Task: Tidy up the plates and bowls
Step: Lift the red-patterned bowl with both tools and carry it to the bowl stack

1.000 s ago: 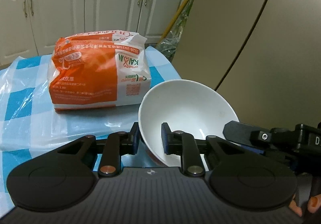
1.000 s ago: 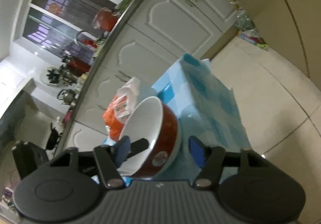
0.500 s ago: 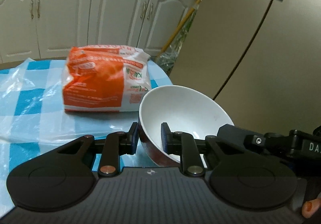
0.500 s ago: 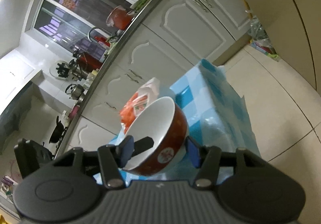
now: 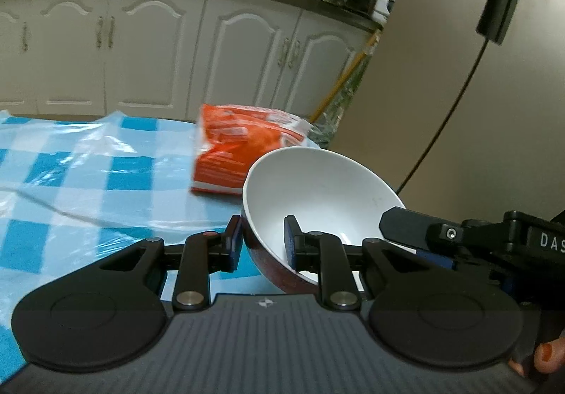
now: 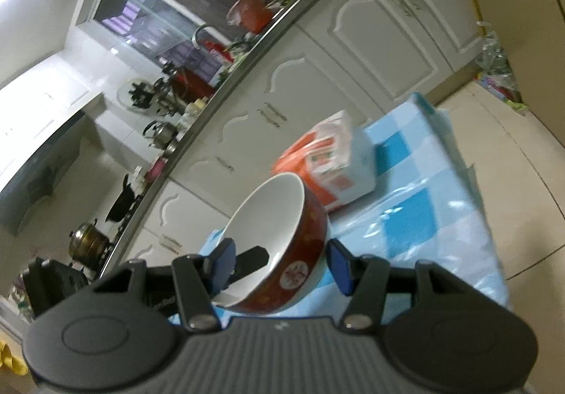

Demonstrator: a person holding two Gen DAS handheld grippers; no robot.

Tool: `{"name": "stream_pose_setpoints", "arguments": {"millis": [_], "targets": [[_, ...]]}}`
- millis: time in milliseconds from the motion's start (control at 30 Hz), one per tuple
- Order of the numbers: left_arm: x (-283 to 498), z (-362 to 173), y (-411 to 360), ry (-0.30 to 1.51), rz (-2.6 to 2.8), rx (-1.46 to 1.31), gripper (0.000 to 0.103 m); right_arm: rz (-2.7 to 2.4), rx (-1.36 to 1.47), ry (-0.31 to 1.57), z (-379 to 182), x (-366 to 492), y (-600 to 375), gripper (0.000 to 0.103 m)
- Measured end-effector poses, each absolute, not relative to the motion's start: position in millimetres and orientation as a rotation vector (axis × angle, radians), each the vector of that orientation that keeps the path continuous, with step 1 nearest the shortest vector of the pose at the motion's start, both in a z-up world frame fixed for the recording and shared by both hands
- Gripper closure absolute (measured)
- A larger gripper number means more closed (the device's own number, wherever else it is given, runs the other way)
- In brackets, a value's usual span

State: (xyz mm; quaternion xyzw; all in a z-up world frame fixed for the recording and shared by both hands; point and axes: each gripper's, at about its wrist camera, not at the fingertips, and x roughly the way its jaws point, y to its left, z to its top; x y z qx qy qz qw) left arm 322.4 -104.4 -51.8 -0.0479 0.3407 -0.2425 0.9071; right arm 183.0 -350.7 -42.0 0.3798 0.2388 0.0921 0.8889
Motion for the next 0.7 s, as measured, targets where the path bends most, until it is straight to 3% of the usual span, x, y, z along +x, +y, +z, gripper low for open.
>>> {"name": "stream_pose_setpoints", "arguments": {"millis": [700], "targets": [[241.6, -20.4, -4.8, 0.63, -0.367, -0.192, 0.08, 0.344, 0.68, 0.519, -18.0, 166.1, -255.3, 0.045]]}}
